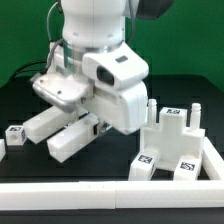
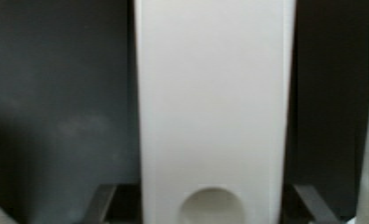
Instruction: Assemble chair
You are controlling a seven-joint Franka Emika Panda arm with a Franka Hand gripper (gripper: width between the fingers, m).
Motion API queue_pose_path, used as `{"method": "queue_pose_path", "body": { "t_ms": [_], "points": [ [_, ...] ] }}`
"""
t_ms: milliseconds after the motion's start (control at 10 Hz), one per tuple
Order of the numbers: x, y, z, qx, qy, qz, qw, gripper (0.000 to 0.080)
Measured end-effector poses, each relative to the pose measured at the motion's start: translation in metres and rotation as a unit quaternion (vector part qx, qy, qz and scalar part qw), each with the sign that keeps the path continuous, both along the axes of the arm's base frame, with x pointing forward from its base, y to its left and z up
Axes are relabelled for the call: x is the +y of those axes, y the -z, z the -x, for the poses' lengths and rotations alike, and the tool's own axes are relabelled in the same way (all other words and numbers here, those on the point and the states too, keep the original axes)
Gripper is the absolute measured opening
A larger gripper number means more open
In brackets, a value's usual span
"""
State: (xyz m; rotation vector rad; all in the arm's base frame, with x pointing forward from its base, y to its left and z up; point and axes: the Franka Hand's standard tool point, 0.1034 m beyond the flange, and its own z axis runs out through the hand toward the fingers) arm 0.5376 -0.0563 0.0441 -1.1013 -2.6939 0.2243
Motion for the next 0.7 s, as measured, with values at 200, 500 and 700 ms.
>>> {"method": "queue_pose_path", "body": {
  "t_ms": [200,500,700],
  "points": [
    [-0.004,0.003,-0.002,0.002,0.004,0.001,1.0,0.0284],
    [-0.01,0.006,0.001,0.007,-0.016,-0.007,1.0,0.0284],
    [-0.026,0.015,0.003,0.042,-0.045,-0.025,0.998,0.0284]
  ]
}}
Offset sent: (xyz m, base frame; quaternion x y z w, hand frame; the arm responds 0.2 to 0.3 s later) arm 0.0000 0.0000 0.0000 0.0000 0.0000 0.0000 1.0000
